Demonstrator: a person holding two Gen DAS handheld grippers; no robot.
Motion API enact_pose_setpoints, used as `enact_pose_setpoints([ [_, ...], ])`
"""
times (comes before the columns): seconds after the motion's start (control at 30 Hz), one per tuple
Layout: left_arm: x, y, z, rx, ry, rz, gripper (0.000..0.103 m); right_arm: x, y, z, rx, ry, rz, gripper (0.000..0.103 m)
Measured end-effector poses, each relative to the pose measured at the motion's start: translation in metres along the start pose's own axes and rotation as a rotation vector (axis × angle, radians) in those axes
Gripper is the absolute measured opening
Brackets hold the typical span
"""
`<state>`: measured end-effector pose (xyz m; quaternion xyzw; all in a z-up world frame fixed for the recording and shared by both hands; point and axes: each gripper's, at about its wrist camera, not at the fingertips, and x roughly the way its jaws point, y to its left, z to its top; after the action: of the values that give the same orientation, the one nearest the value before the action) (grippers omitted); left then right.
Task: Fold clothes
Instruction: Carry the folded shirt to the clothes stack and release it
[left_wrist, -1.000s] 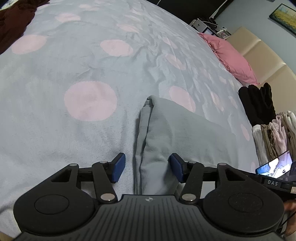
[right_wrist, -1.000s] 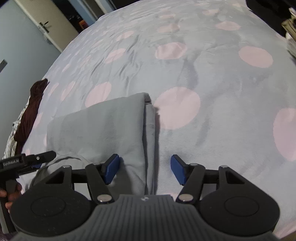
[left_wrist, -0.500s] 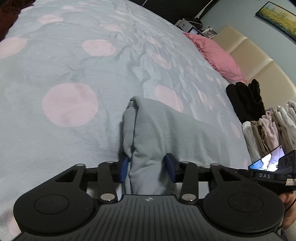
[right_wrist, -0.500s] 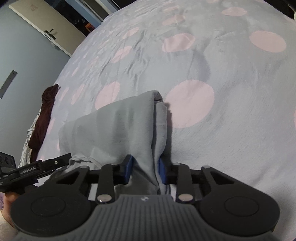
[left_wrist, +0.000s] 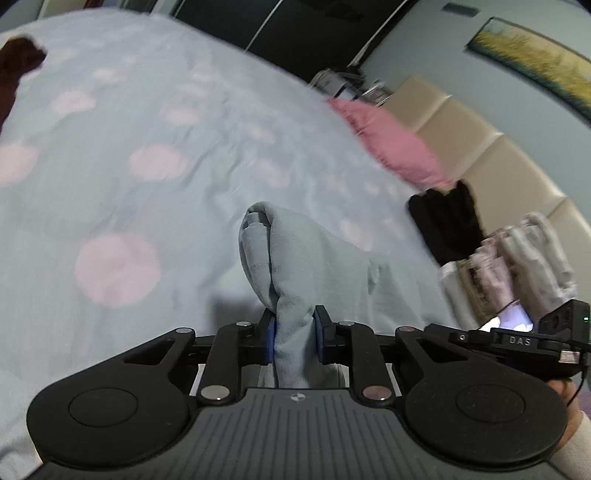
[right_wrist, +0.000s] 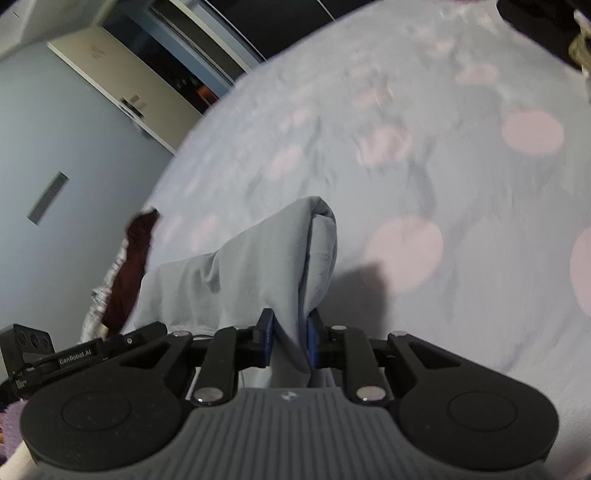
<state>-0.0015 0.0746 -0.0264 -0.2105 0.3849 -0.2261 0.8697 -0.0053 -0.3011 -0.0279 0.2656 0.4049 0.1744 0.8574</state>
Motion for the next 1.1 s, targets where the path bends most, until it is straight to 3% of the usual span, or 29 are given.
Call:
enact_pose_setpoints([
  [0.17, -0.020, -0.036, 0.032, 0.040, -0.061, -0.094, 0.018, -0.066, 0.007, 0.036, -0.021, -0.088, -0.010, 0.020],
  [0.3, -0.023, -0.085, 0.061, 0.095, -0.088, -0.192, 0.017, -0.119, 0.012, 0.065, -0.038, -0.159, -0.018, 0.020],
  [0.5, 0.015, -0.185, 0.096, 0.155, -0.061, -0.389, 0.017, -0.198, 0.020, 0.109, -0.063, -0.264, -0.029, 0.020],
  [0.63, 0.048, -0.260, 0.112, 0.187, -0.033, -0.527, 0.017, -0.284, 0.013, 0.144, -0.111, -0.344, -0.157, 0.020],
  [0.77, 0.091, -0.328, 0.116, 0.200, 0.009, -0.609, 0.017, -0.356, 0.001, 0.175, -0.126, -0.401, -0.275, 0.020],
  [0.9, 0.131, -0.381, 0.112, 0.202, 0.074, -0.638, 0.017, -0.400, -0.027, 0.198, -0.091, -0.443, -0.351, 0.020],
  [1.1, 0.178, -0.418, 0.101, 0.311, 0.120, -0.567, 0.017, -0.417, -0.096, 0.222, 0.004, -0.461, -0.408, 0.020],
])
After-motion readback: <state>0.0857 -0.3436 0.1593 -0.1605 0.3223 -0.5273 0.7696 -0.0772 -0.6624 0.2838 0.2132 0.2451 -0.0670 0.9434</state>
